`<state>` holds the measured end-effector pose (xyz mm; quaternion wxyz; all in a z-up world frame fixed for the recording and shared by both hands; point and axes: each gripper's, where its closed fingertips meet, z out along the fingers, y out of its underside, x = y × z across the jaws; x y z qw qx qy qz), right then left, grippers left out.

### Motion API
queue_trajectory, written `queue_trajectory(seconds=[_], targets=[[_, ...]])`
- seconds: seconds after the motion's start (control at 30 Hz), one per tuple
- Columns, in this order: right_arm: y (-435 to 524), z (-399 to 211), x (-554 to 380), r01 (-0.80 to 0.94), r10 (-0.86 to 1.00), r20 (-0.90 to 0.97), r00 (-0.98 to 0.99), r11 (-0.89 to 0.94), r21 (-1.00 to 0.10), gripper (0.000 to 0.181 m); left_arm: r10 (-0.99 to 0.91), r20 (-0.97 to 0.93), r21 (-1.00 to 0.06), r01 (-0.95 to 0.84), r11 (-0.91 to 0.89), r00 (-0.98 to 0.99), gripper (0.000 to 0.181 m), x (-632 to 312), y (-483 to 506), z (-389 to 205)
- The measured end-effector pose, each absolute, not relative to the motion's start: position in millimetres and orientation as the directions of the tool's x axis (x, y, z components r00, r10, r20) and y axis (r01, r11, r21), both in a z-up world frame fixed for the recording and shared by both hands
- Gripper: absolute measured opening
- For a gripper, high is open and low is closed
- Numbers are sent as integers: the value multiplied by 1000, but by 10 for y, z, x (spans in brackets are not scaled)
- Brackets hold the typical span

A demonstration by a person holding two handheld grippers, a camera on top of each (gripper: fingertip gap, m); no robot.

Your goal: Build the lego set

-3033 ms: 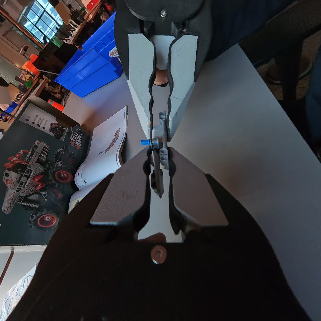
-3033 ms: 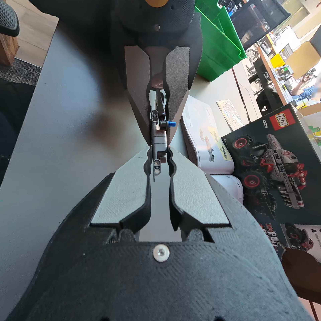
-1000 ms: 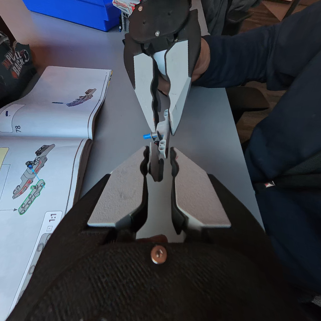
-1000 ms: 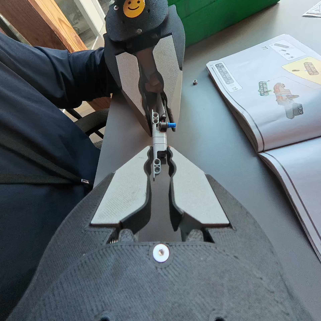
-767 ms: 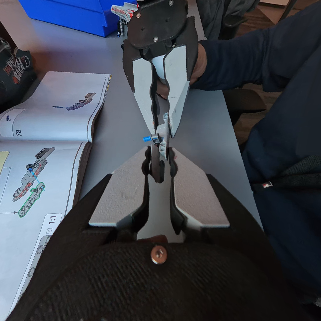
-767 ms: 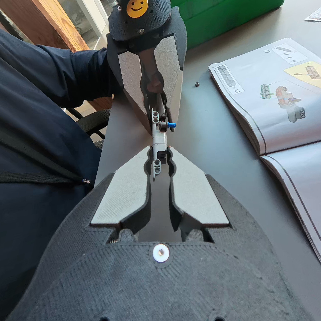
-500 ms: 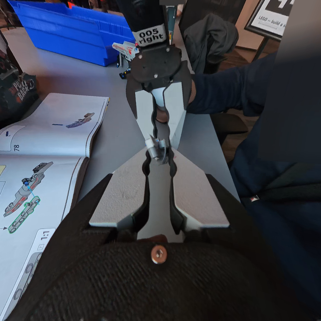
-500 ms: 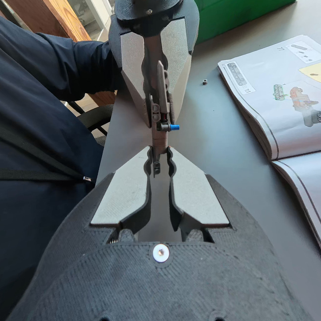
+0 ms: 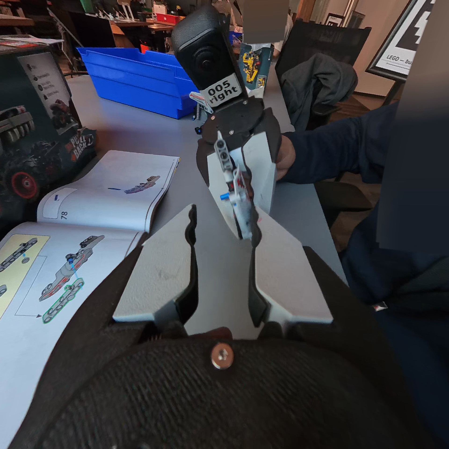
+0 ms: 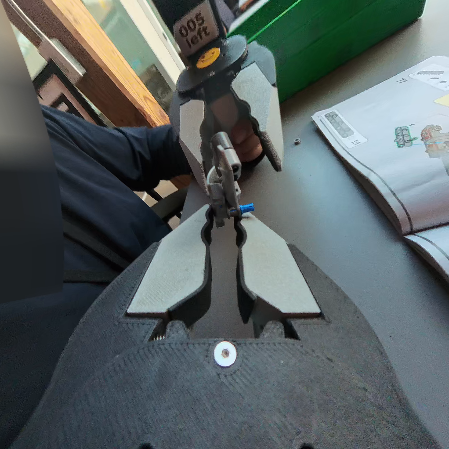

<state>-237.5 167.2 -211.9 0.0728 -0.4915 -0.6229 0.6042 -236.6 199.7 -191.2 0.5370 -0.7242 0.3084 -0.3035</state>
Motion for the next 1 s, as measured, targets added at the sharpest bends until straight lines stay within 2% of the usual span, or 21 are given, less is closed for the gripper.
queue_trajectory(seconds=[0.2,0.37,0.57,0.8,1.0], targets=[[1950,-1877,-2400,436,612,-624,-486,-450,-780,13,-775,140,-951,-136,-279,616,42,-2374,1974,-2001],[2041,-1844,-2457,391,608,-639,-471,-506,-769,13,-786,186,-937,-133,-322,589,39,-2297,1963,-2036],[1956,-1858,-2505,387,639,-604,-476,-464,-797,13,-792,210,-942,-98,-321,573,10,-2304,1942,-1988],[1924,-1966,-2495,428,697,-562,-446,-385,-818,11,-764,215,-929,-113,-352,608,5,-2435,1917,-2047],[2103,-2092,-2450,437,823,-449,-349,-281,-855,18,-734,86,-882,-291,-371,674,5,-2667,1891,-2281]])
